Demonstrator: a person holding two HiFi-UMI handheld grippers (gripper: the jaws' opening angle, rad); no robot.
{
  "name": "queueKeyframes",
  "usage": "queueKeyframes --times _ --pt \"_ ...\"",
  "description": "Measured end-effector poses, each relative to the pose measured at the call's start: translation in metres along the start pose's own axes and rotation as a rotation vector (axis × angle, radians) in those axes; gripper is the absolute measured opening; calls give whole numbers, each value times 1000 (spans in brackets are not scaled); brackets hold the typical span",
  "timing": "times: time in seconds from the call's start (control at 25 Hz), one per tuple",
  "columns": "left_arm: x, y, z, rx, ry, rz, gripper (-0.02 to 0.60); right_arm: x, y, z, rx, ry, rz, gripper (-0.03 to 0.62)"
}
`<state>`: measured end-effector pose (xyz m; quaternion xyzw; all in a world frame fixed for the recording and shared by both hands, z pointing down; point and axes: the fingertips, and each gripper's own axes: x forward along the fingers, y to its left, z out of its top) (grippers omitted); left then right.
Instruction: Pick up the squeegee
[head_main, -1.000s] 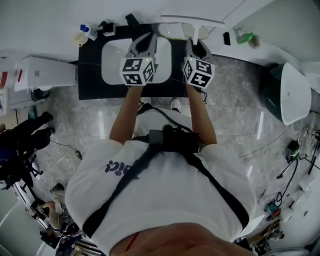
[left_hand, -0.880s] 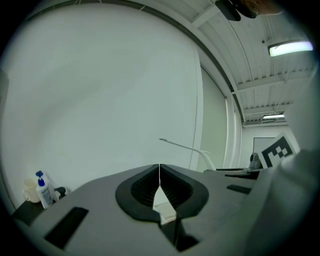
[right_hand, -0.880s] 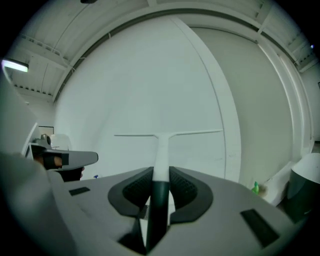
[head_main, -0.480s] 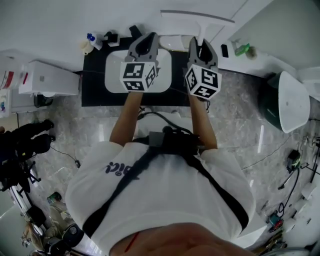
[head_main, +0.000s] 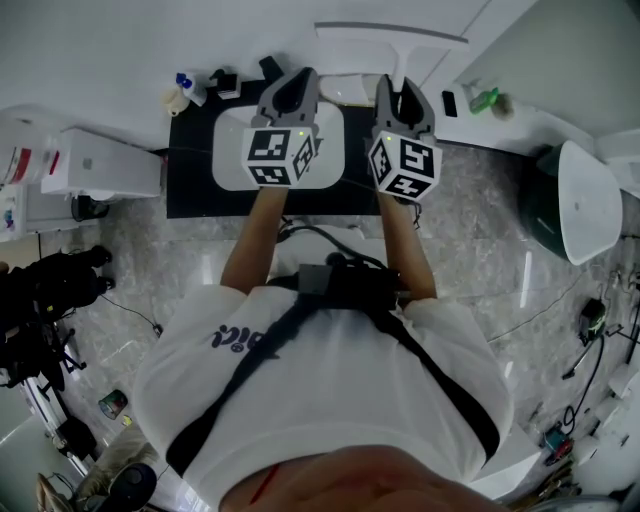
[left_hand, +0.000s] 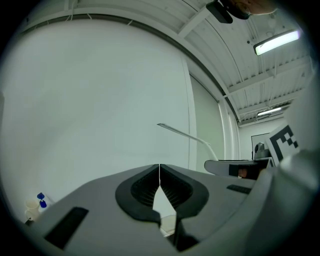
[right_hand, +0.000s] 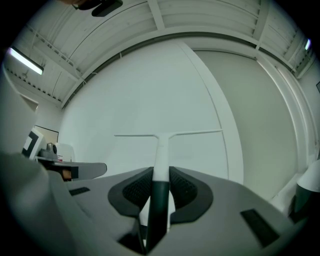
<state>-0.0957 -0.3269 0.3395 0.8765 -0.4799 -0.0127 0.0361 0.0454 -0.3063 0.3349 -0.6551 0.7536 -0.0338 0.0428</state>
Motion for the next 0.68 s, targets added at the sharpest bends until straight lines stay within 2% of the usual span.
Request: queueKeyframes --times 0.68 --pt "5 -2 -8 -20 13 -18 14 2 0 -4 -14 14 -12 100"
